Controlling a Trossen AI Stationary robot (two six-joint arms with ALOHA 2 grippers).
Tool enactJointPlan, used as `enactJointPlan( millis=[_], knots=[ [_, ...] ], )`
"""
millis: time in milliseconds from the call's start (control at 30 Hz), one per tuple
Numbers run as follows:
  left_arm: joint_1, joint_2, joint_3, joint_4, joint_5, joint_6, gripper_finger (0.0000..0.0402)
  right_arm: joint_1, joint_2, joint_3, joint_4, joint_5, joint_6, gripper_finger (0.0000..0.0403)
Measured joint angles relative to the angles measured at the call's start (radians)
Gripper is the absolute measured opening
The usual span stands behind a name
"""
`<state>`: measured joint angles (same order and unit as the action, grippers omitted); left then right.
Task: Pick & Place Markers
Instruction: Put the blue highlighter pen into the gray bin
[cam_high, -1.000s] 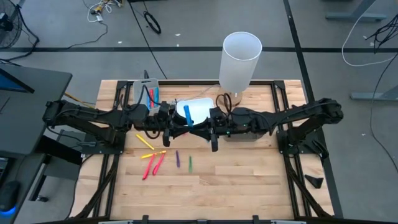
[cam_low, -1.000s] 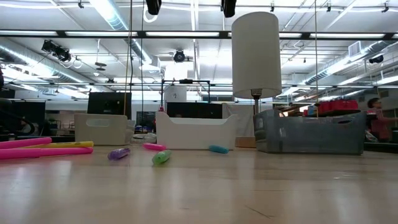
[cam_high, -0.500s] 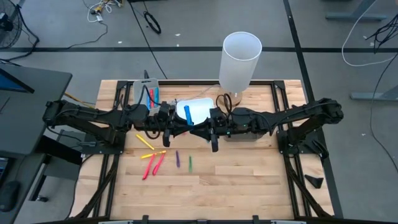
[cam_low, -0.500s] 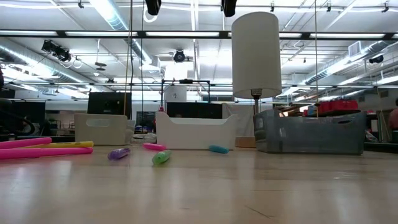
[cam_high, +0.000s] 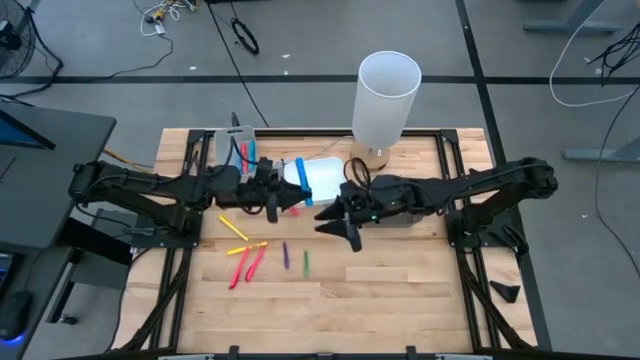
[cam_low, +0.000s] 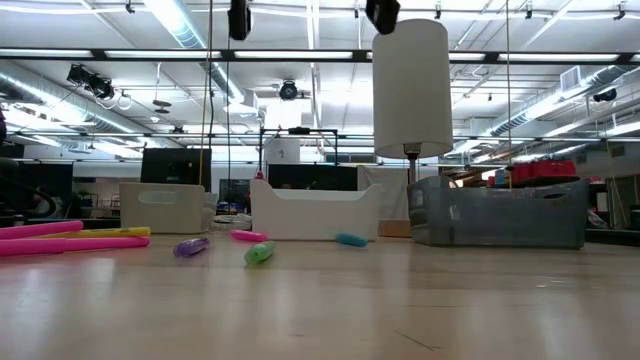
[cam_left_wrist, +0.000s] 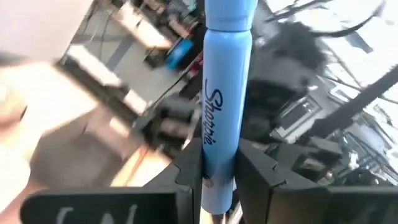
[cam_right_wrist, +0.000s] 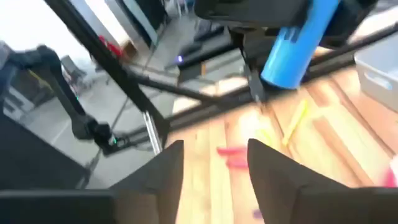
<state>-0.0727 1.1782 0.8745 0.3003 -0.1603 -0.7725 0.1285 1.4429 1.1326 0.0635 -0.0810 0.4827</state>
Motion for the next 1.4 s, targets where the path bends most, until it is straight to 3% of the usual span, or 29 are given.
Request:
enactJointPlan(
  millis=[167,467,767,1067,1400],
  knots=[
    [0.009,0.0,0.0,-0.206,0.003,-0.215,0.0072,-0.001,-0.051,0.0,-0.092,-0.012,-0.039,0.02],
    [0.009,0.0,0.0,-0.568,0.056,-0.508,0.0072,-0.001,-0.089,0.0,-0.106,-0.016,-0.105,0.0199],
    [0.009,0.001,0.0,-0.742,0.104,-0.722,0.0072,-0.001,-0.09,0.0,-0.151,-0.016,-0.178,0.0199],
    [0.009,0.001,0.0,-0.951,0.222,-0.925,0.0072,-0.001,-0.09,0.0,-0.156,-0.013,-0.302,0.0199],
    [0.041,0.001,0.0,-1.142,0.339,-1.039,0.0072,-0.001,-0.09,0.0,-0.155,-0.013,-0.315,0.0199]
  ],
)
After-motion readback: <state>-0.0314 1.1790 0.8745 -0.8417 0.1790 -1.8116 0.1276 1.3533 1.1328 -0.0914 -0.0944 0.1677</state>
